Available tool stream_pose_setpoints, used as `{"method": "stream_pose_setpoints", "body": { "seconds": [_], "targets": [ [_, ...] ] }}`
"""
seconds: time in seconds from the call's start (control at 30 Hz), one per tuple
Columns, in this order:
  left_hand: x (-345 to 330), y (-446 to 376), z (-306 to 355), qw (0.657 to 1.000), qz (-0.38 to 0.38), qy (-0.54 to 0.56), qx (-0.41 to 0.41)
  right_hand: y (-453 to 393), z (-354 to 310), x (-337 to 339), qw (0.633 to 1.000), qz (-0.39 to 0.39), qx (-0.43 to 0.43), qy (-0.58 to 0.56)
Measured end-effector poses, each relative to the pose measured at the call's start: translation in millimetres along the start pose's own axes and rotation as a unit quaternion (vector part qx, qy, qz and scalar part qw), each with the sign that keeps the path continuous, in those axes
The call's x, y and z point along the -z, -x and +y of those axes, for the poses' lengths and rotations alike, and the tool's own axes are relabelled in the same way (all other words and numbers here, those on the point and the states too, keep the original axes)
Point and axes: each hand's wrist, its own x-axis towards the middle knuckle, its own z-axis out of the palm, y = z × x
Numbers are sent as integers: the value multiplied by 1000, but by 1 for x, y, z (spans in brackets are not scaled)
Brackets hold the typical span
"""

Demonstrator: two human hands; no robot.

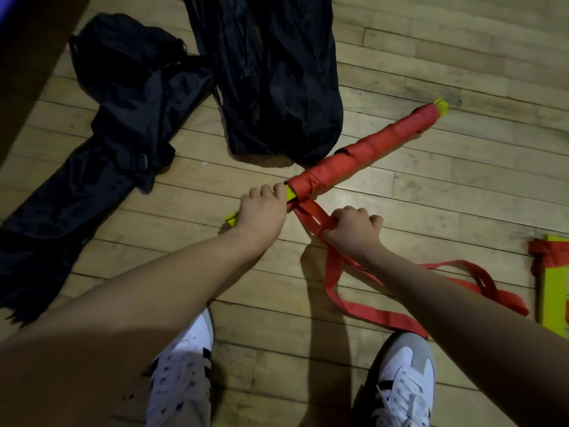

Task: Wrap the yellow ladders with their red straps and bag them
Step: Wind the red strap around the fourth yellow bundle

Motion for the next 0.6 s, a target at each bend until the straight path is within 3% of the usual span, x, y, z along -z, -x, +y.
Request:
{"method": "stream_pose_setpoints", "body": {
  "seconds": [0.1, 0.3, 0.6],
  "targets": [
    [-4, -6, -13, 998, 44, -53, -2, -3, -5, 1, 999, 15, 16, -24],
    [-33, -1, -22, 979, 149, -72, -118, -8, -9, -2, 999, 33, 40, -16],
    [-20, 19, 2, 987, 98, 11, -124, 1, 3, -4, 998, 35, 30, -46]
  ]
}}
